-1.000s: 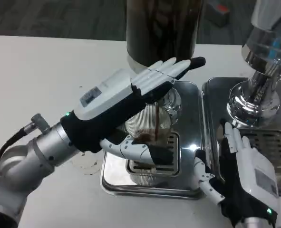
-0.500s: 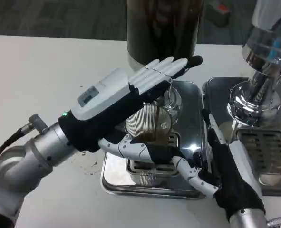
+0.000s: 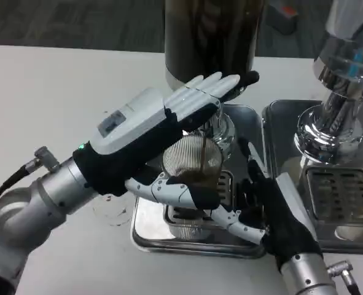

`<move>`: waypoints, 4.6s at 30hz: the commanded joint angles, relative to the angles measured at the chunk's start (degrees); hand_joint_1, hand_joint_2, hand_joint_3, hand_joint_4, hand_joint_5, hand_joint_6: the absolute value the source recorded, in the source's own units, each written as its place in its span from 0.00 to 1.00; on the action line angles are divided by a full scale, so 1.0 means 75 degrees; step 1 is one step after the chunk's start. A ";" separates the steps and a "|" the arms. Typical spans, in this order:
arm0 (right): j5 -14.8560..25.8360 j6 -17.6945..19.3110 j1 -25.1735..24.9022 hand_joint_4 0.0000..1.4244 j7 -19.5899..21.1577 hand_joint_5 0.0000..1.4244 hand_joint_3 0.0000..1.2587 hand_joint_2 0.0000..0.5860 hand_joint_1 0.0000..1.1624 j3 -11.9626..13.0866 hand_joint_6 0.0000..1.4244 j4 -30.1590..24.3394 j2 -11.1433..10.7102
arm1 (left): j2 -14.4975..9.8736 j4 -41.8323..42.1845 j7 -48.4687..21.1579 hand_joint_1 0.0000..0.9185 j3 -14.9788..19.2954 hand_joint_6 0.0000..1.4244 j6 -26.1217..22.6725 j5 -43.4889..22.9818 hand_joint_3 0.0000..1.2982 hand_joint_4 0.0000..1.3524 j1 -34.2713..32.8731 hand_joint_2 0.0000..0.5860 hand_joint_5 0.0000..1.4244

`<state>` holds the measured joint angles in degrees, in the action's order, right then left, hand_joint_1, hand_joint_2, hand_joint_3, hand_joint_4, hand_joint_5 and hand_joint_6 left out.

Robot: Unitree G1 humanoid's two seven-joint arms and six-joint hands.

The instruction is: Grasp the cup under the faucet to collect the drink, then remove the cup.

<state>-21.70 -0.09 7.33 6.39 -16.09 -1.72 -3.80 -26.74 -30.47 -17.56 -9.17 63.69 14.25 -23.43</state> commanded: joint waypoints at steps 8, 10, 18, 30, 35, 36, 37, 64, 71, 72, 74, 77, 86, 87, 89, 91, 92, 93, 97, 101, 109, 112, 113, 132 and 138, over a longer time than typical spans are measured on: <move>0.0148 0.0246 -0.0398 0.00 -0.0225 0.00 0.00 0.36 0.59 -0.0072 0.00 0.0404 -0.0011 | -0.0073 -0.0023 0.0117 0.00 -0.0090 0.00 0.0011 0.0293 0.00 0.00 0.0001 0.19 0.01; 0.0163 0.0269 -0.0436 0.00 -0.0258 0.00 0.00 0.36 0.59 -0.0081 0.00 0.0438 -0.0003 | -0.0077 -0.0020 0.0123 0.00 -0.0093 0.00 0.0005 0.0293 0.00 0.00 0.0009 0.19 0.01; 0.0201 0.0355 -0.0591 0.00 -0.0322 0.00 0.00 0.37 0.57 -0.0152 0.00 0.0561 0.0071 | -0.0108 -0.0089 0.0235 0.00 -0.0016 0.00 0.0004 0.0265 0.00 0.00 -0.0075 0.19 0.02; 0.0266 0.0467 -0.0585 0.00 -0.0337 0.00 0.00 0.37 0.56 -0.0136 0.00 0.0650 0.0123 | -0.0167 0.0062 0.1423 0.00 0.0976 0.00 -0.0176 0.0657 0.02 0.00 0.0051 0.21 0.04; 0.0350 0.0523 -0.0596 0.00 -0.0368 0.00 0.00 0.37 0.57 -0.0140 0.00 0.0704 0.0129 | -0.0081 -0.0058 0.2134 0.00 0.1611 0.03 0.0155 0.0430 0.07 0.00 0.0295 0.22 0.09; 0.0355 0.0533 -0.0594 0.00 -0.0376 0.00 0.00 0.37 0.57 -0.0138 0.00 0.0708 0.0129 | -0.0082 -0.0049 0.2209 0.00 0.1684 0.03 0.0170 0.0436 0.07 0.00 0.0335 0.22 0.10; 0.0364 0.0542 -0.0597 0.00 -0.0382 0.00 0.00 0.38 0.57 -0.0136 0.00 0.0722 0.0133 | -0.0097 -0.0039 0.2270 0.00 0.1746 0.03 0.0158 0.0448 0.07 0.00 0.0371 0.22 0.10; 0.0609 0.0864 -0.0805 0.00 -0.0307 0.00 0.00 0.35 0.67 -0.0067 0.01 0.1229 0.0519 | -0.0246 -0.1967 0.2980 0.00 0.2606 0.14 -0.0871 -0.0142 0.23 0.18 0.2085 0.27 0.25; 0.0730 0.0938 -0.0813 0.00 -0.0321 0.00 0.00 0.36 0.69 0.0004 0.05 0.1388 0.0590 | -0.0273 -0.2154 0.2303 0.00 0.2351 0.18 -0.1257 -0.0554 0.33 0.28 0.2194 0.30 0.32; 0.0744 0.0941 -0.0815 0.00 -0.0330 0.00 0.00 0.36 0.69 0.0006 0.05 0.1409 0.0595 | -0.0276 -0.2145 0.2275 0.00 0.2340 0.18 -0.1266 -0.0552 0.33 0.29 0.2206 0.30 0.32; 0.0749 0.0957 -0.0836 0.00 -0.0339 0.00 0.00 0.35 0.69 -0.0003 0.05 0.1468 0.0609 | -0.0269 -0.2171 0.2169 0.00 0.2295 0.19 -0.1334 -0.0615 0.34 0.29 0.2228 0.30 0.32; 0.0750 0.0969 -0.0880 0.00 -0.0348 0.00 0.00 0.35 0.69 -0.0011 0.05 0.1544 0.0629 | -0.0276 -0.2195 0.2106 0.00 0.2241 0.19 -0.1373 -0.0619 0.35 0.30 0.2275 0.28 0.32; 0.0877 0.1030 -0.1153 0.00 -0.0528 0.02 0.00 0.34 0.69 -0.0008 0.08 0.1854 0.0637 | -0.0216 -0.2091 0.2152 0.00 0.2137 0.19 -0.1491 -0.0553 0.36 0.30 0.2501 0.28 0.32; 0.0879 0.1023 -0.1188 0.00 -0.0574 0.02 0.00 0.34 0.69 -0.0020 0.08 0.1882 0.0626 | -0.0207 -0.2068 0.2165 0.00 0.2129 0.19 -0.1500 -0.0536 0.36 0.30 0.2531 0.28 0.32; 0.0865 0.1001 -0.1232 0.00 -0.0641 0.02 0.00 0.34 0.69 -0.0040 0.08 0.1911 0.0612 | -0.0204 -0.2039 0.2189 0.00 0.2109 0.19 -0.1534 -0.0502 0.35 0.30 0.2573 0.28 0.32; 0.0847 0.0981 -0.1246 0.00 -0.0689 0.02 0.00 0.34 0.69 -0.0052 0.08 0.1917 0.0608 | -0.0228 -0.2011 0.2184 0.00 0.2068 0.17 -0.1572 -0.0471 0.29 0.23 0.2602 0.28 0.28; 0.0836 0.0956 -0.1257 0.00 -0.0712 0.03 0.00 0.33 0.69 -0.0062 0.08 0.1930 0.0614 | -0.0275 -0.1991 0.2227 0.00 0.2023 0.15 -0.1559 -0.0360 0.25 0.18 0.2612 0.28 0.24; 0.0828 0.0940 -0.1258 0.00 -0.0730 0.03 0.00 0.33 0.69 -0.0067 0.08 0.1932 0.0617 | -0.0345 -0.1934 0.2342 0.00 0.1970 0.11 -0.1533 -0.0149 0.20 0.11 0.2632 0.27 0.20; 0.0799 0.0865 -0.1277 0.00 -0.0694 0.03 0.00 0.33 0.69 -0.0046 0.08 0.1940 0.0645 | -0.0567 -0.1600 0.3035 0.00 0.1845 0.00 -0.1420 0.0843 0.09 0.00 0.2745 0.24 0.07; 0.0787 0.0817 -0.1285 0.00 -0.0649 0.03 0.00 0.33 0.71 -0.0026 0.09 0.1946 0.0659 | -0.0676 -0.1372 0.3464 0.00 0.1716 0.00 -0.1560 0.1402 0.07 0.00 0.2820 0.22 0.02; 0.0847 0.0763 -0.1285 0.00 -0.0642 0.06 0.00 0.32 0.74 0.0002 0.13 0.1979 0.0702 | -0.0739 -0.1239 0.3586 0.00 0.1505 0.00 -0.1873 0.1538 0.08 0.00 0.2867 0.22 0.02; 0.0958 0.0822 -0.1293 0.02 -0.0634 0.10 0.00 0.31 0.79 0.0067 0.17 0.2032 0.0776 | -0.0743 -0.1191 0.3603 0.00 0.1474 0.00 -0.1871 0.1527 0.09 0.00 0.2903 0.22 0.02; 0.0965 0.0843 -0.1305 0.04 -0.0633 0.11 0.00 0.31 0.79 0.0068 0.19 0.2051 0.0795 | -0.0747 -0.1177 0.3611 0.00 0.1471 0.00 -0.1874 0.1511 0.09 0.00 0.2920 0.22 0.02; 0.0731 0.1004 -0.1271 0.30 -0.0027 0.36 0.06 0.39 0.83 0.0047 0.44 0.2081 0.0876 | -0.0741 -0.1159 0.3620 0.00 0.1481 0.00 -0.1845 0.1345 0.14 0.00 0.2968 0.22 0.03; 0.0664 0.1118 -0.1219 0.34 0.0194 0.41 0.13 0.40 0.85 0.0064 0.51 0.2054 0.0895 | -0.0749 -0.1182 0.3590 0.00 0.1469 0.00 -0.1849 0.1335 0.16 0.00 0.2939 0.22 0.03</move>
<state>-16.50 7.82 -2.95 7.00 -15.78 13.23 2.72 -31.63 -39.67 8.92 2.01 49.91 25.00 -1.95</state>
